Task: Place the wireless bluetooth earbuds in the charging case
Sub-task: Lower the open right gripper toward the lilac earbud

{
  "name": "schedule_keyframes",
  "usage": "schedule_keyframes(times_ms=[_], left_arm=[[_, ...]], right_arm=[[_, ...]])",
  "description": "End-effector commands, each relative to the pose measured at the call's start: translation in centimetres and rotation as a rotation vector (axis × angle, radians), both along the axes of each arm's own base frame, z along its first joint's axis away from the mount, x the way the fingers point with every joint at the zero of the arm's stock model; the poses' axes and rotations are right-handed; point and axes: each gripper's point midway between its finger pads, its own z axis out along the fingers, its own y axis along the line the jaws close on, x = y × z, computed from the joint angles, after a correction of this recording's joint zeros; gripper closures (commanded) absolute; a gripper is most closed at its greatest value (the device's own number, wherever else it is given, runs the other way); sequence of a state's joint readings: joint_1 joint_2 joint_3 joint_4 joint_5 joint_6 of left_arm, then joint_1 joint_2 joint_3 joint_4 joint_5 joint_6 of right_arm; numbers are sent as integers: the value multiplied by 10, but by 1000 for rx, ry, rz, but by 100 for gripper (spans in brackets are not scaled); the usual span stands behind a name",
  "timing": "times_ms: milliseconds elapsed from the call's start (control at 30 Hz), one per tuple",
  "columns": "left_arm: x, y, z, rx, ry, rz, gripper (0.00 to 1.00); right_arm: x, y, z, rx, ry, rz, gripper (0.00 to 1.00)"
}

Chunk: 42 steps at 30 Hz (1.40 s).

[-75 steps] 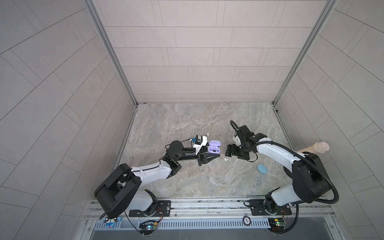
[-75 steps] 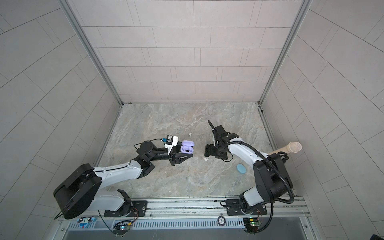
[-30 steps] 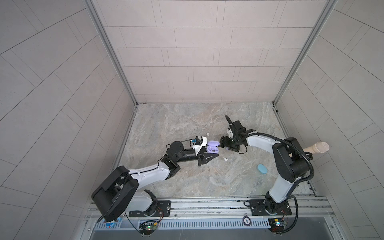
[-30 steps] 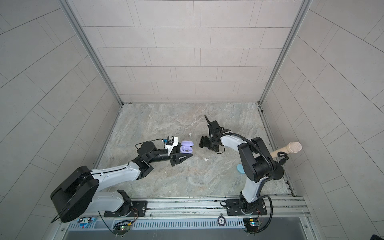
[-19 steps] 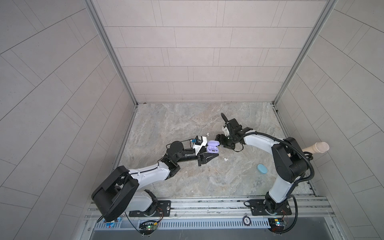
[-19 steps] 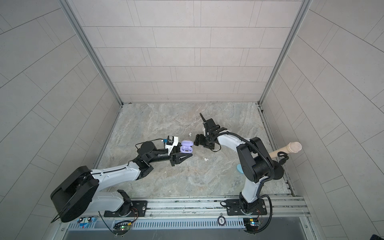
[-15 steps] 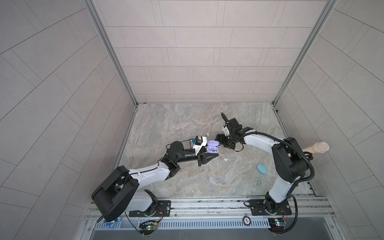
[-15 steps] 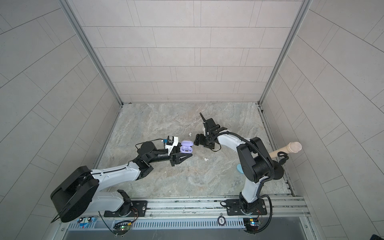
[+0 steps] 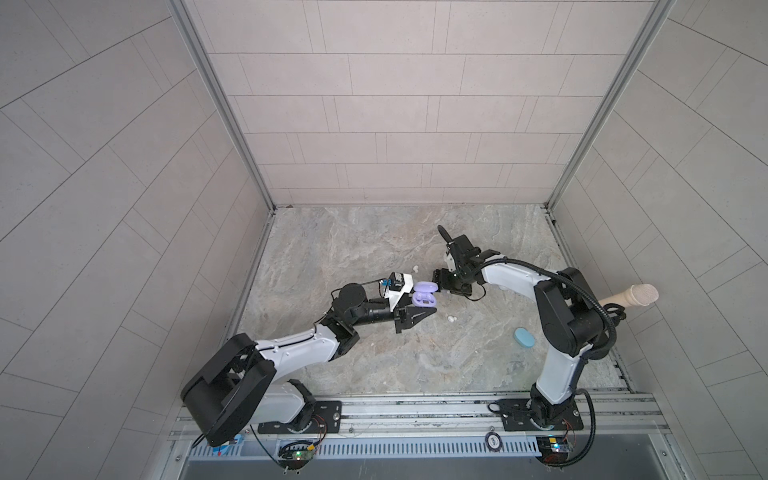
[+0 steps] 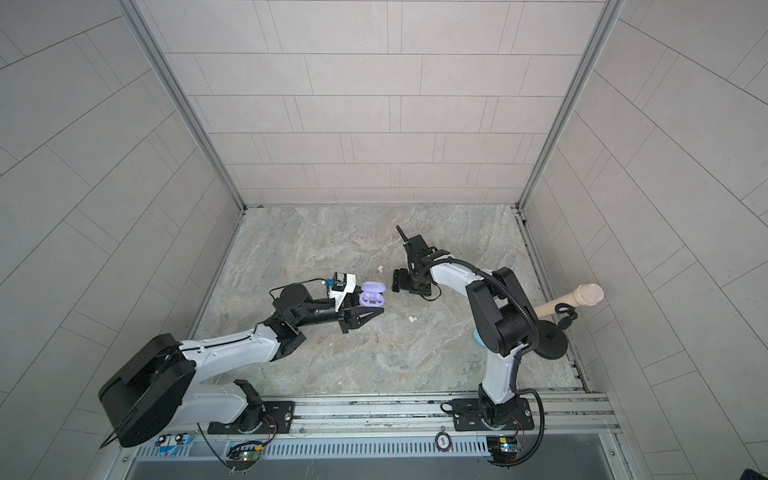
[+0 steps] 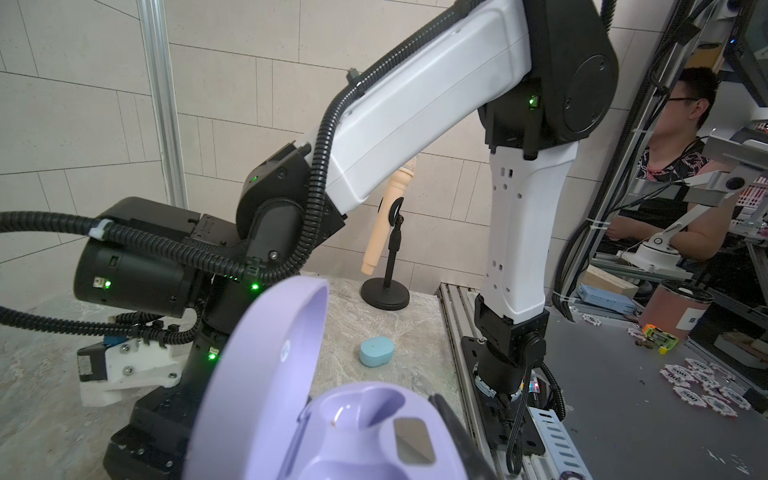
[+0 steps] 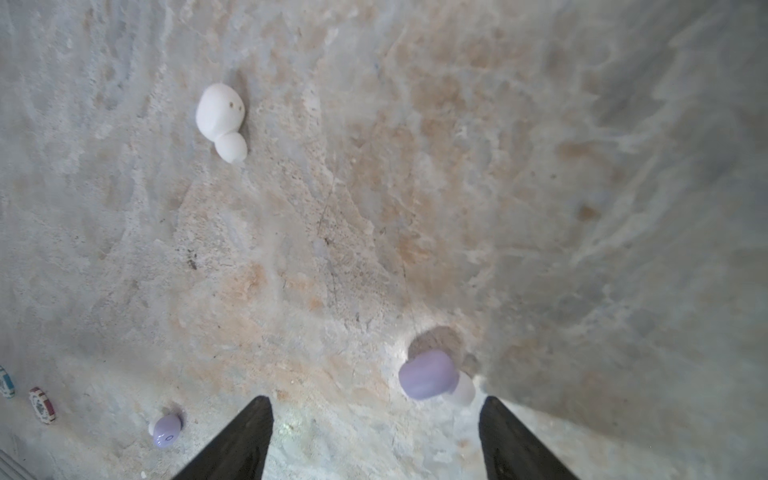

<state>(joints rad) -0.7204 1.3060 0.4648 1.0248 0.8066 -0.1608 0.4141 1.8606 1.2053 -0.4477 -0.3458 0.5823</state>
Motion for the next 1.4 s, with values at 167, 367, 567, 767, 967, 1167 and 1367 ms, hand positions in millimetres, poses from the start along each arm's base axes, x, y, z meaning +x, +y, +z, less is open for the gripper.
schedule_keyframes(times_ms=[167, 367, 567, 767, 967, 1167, 1367], left_arm=[[-4, 7, 5, -3, -31, 13, 92], [-4, 9, 6, 0, -36, 21, 92], [-4, 9, 7, -1, -39, 24, 92], [-5, 9, 6, 2, -37, 23, 92], [-5, 11, 6, 2, -34, 27, 92], [-7, 14, 4, 3, -29, 40, 92], [-9, 17, 5, 4, -33, 47, 92]], right_arm=[[8, 4, -10, -46, 24, 76, 20], [-13, 23, -7, -3, 58, 135, 21], [-39, 33, 2, 18, 84, 162, 21], [-37, 24, 12, -37, 50, 161, 21], [-20, 15, 11, -71, 18, 144, 23], [-11, 20, 2, -71, 23, 167, 24], [-12, 27, -12, -39, 60, 184, 26]])
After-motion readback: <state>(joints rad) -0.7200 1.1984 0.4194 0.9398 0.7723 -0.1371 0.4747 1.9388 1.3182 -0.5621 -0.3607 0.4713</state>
